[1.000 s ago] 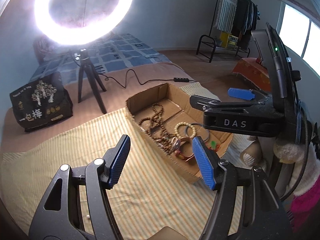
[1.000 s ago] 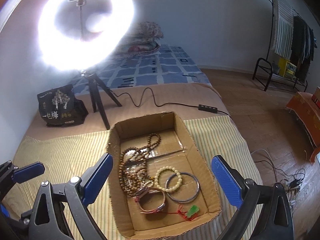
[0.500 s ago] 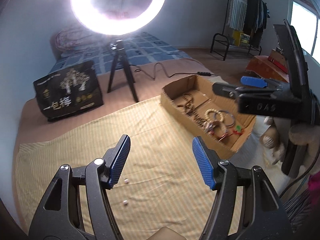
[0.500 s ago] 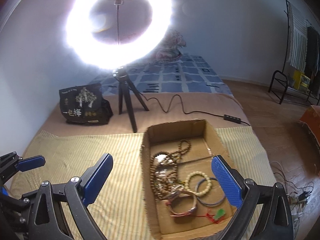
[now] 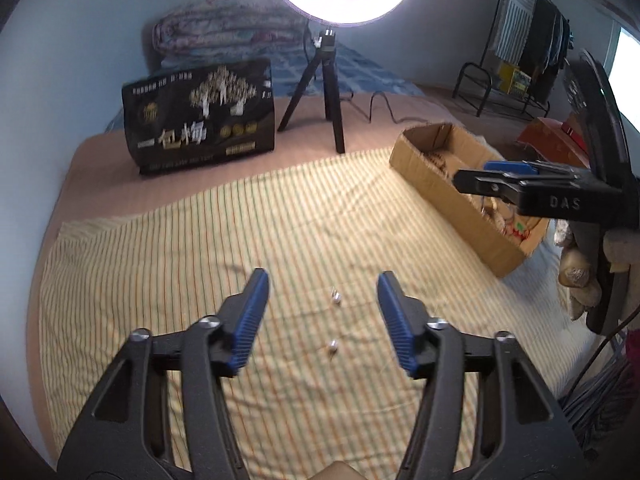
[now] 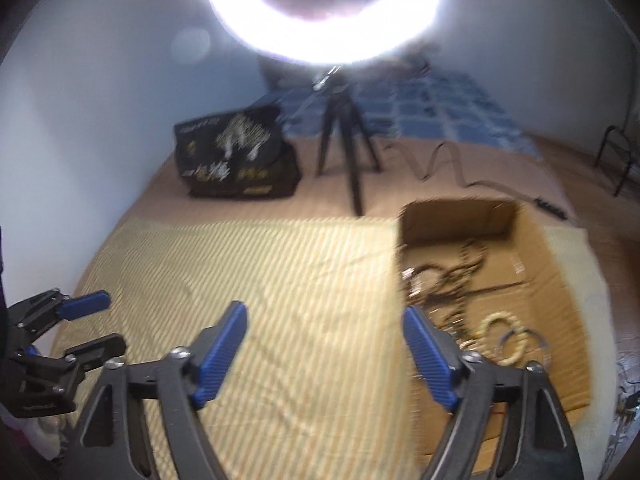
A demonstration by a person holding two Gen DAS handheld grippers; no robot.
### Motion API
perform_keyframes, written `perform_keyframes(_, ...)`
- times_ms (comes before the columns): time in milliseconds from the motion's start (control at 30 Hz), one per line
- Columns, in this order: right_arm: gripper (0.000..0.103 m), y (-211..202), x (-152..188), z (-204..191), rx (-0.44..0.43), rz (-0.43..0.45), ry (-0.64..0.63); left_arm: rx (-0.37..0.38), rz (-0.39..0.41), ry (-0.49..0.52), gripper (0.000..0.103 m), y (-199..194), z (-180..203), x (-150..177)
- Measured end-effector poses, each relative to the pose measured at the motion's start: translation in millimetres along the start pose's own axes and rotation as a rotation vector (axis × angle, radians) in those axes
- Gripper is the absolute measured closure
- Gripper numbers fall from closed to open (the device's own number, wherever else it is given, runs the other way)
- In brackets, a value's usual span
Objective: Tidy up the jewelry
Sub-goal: 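Move both tools to the pearl earrings and close the left tool on one, then close the right tool on the second pearl earring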
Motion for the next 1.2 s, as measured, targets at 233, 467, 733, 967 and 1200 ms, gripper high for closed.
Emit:
perform_keyframes(233,0.048,26,15,-25,-0.074,-0.091,-0.017,0.063,-0.093,0.019,0.065,21,10,35)
perform_keyframes(467,0.061,47,31,-36,-0.117,-0.162,-0.015,0.05,-0.166,0.027,0.074,51,13,57)
perform_keyframes(733,0.07,63,42,-45,-0.153,-0.206,-0.007,0.025,-0.207,0.023,0.079,70,9,74)
perform_keyframes(967,0.075,79,54,-65,-0.192,-0.239,-0.027,0.022,-0.204,0.002,0.088,76,4,77)
perform_keyframes(1200,0.08,93,62,-88,-0.221,-0.261,-0.061,0.001,-0.203,0.006,0.096,76,-4,79)
Point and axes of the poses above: each gripper's, at about its wrist camera, not at the fingertips, and y roughly the way its jaws point, z to its right, x to its underside, the point moved 5 cm from there along y, roughly the way its jaws point, and after that the axes turned 10 degrees about z, right-handed, at the moved point
